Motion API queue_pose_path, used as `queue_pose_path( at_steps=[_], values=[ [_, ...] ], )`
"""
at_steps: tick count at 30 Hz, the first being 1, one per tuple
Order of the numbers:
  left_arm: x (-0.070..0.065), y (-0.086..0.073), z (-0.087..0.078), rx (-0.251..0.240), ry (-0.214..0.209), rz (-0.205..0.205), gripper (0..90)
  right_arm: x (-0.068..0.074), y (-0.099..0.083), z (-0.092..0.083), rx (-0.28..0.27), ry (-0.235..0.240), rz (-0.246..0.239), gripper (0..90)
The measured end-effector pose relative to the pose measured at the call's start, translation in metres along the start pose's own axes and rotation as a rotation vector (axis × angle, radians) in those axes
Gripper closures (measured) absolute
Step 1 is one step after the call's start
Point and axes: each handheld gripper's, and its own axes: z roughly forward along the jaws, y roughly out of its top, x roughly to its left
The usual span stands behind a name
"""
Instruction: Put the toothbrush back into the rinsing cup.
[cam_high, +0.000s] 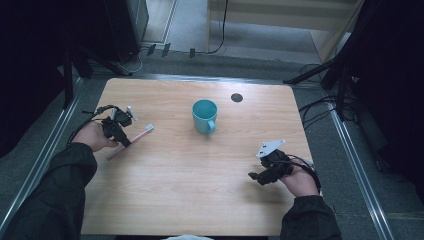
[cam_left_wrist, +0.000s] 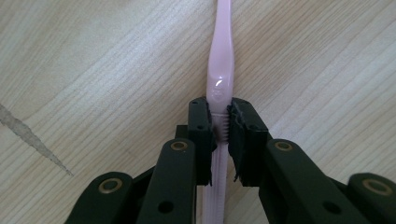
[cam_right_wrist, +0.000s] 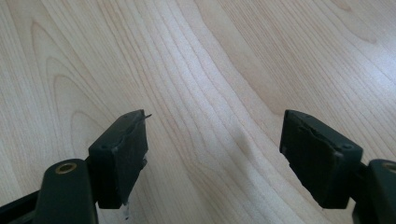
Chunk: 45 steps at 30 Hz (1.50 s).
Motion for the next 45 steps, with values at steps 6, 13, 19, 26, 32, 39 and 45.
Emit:
queue_pose_path(
  at_steps=[6, 13, 19, 26, 32, 39, 45],
  values=[
    [0.002, -0.002, -0.01, -0.041, -0.026, -0.019, 79.3, 0.0, 0.0, 0.0, 0.001, 0.0, 0.005, 23.7],
    [0.001, -0.003, -0.019, -0.084, -0.048, -0.031, 79.2, 0.0, 0.0, 0.0, -0.002, 0.001, 0.001, 23.7],
    [-0.001, -0.003, -0.024, -0.125, -0.058, -0.04, 79.2, 0.0, 0.001, 0.001, -0.002, 0.003, -0.003, 23.7],
    [-0.005, -0.007, -0.03, -0.204, -0.099, -0.078, 79.2, 0.0, 0.001, 0.001, 0.0, 0.003, -0.001, 23.6],
    [-0.01, -0.011, -0.033, -0.261, -0.097, -0.108, 79.2, 0.0, 0.004, 0.003, 0.0, 0.007, -0.009, 23.6],
    [-0.018, -0.016, -0.037, -0.35, -0.13, -0.14, 79.2, -0.001, 0.007, 0.005, -0.002, 0.012, -0.009, 23.6],
    [-0.026, -0.018, -0.043, -0.423, -0.141, -0.159, 79.2, -0.002, 0.01, 0.007, -0.004, 0.019, -0.022, 23.6]
  ],
)
